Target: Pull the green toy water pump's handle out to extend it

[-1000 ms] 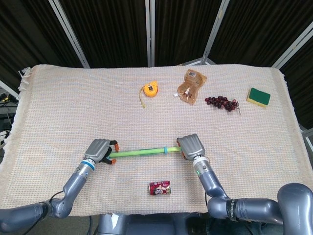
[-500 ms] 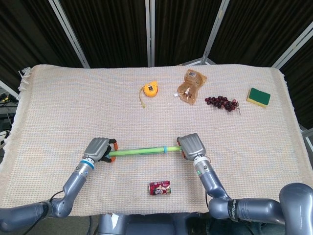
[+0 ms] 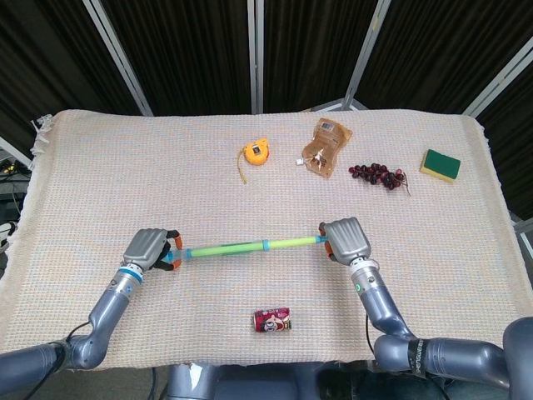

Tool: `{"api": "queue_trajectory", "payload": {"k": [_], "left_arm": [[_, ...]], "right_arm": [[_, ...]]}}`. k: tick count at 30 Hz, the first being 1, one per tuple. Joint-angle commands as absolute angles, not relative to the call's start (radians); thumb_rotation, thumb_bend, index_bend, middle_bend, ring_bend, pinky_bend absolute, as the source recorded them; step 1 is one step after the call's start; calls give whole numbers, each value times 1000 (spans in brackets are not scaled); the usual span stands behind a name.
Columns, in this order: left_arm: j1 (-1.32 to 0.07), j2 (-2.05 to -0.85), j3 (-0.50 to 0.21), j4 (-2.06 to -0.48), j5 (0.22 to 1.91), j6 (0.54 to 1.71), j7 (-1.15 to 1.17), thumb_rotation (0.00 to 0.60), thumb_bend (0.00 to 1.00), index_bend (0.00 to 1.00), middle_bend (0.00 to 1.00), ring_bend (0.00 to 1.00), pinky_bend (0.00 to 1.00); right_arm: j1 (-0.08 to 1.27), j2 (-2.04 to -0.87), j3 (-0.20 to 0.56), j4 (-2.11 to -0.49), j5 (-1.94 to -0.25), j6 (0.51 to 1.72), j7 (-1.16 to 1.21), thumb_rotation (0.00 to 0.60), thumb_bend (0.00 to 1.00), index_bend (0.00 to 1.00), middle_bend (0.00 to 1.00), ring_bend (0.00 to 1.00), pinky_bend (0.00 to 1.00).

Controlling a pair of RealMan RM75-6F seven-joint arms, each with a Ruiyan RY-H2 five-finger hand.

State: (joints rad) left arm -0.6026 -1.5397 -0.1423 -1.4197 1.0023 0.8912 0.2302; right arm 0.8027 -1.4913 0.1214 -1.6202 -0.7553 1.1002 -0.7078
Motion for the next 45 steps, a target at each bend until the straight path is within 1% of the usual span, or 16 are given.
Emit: {"api": "queue_trajectory", "payload": {"k": [1,20,28,31,32,33,34,35,36,37,38,39,40,41,45], "left_arm": [[-597,-1527,-137,-1415,1005,894,223,600,528,769,882,851,1000],[-573,-1470,-122,-1388,1014,900,189,600,529,771,882,851,1000],[-568,-1457,-118,-1387,1022,907,189,600,528,770,882,850,1000],[-569,-1456,-118,-1388,1022,907,193,600,528,756,882,850,1000],[-570,-1457,-118,-1389,1022,907,193,600,527,739,882,851,1000],[-570,-1457,-118,-1390,1023,906,193,600,519,684,882,851,1000],[-571,-1459,-118,-1390,1027,906,193,600,491,582,881,851,1000],[-572,-1461,-117,-1388,1034,907,190,600,451,486,881,851,1000],[-571,-1464,-117,-1386,1039,909,185,600,366,319,881,850,1000],[-570,-1467,-118,-1382,1045,914,181,600,271,169,881,850,1000],[-569,-1469,-118,-1378,1051,918,177,600,214,92,880,850,1000],[-569,-1470,-118,-1377,1053,920,175,600,166,33,877,850,1000],[-568,-1472,-119,-1374,1059,923,170,600,134,7,872,850,1000],[-566,-1472,-119,-1373,1065,927,164,600,123,1,868,850,1000],[-557,-1462,-121,-1378,1084,947,147,600,108,0,829,835,1000]], "right_arm": [[790,-1471,123,-1621,-768,1099,-689,600,485,746,1000,1000,1000],[745,-1381,132,-1577,-837,1116,-624,600,486,751,1000,1000,1000],[729,-1350,148,-1564,-833,1108,-592,600,486,745,1000,1000,1000],[725,-1342,153,-1562,-827,1101,-585,600,478,719,1000,1000,1000],[725,-1341,154,-1562,-826,1097,-584,600,425,657,1000,1000,1000],[724,-1340,153,-1563,-826,1094,-583,600,304,520,1000,1000,1000],[723,-1337,150,-1565,-824,1084,-583,600,208,398,1000,1000,1000],[725,-1329,144,-1573,-808,1063,-590,600,80,211,1000,1000,1000],[727,-1324,141,-1580,-800,1052,-596,600,10,75,1000,1000,1000],[728,-1322,140,-1584,-798,1049,-600,600,0,27,1000,1000,1000],[728,-1321,139,-1587,-795,1048,-604,600,0,2,1000,1000,1000],[728,-1321,138,-1588,-794,1047,-605,600,0,0,1000,1000,1000],[728,-1320,137,-1593,-791,1047,-607,600,0,0,1000,1000,1000],[727,-1318,137,-1598,-788,1047,-607,600,0,0,1000,1000,1000],[719,-1303,130,-1625,-790,1055,-611,600,0,0,1000,1000,1000]]}}
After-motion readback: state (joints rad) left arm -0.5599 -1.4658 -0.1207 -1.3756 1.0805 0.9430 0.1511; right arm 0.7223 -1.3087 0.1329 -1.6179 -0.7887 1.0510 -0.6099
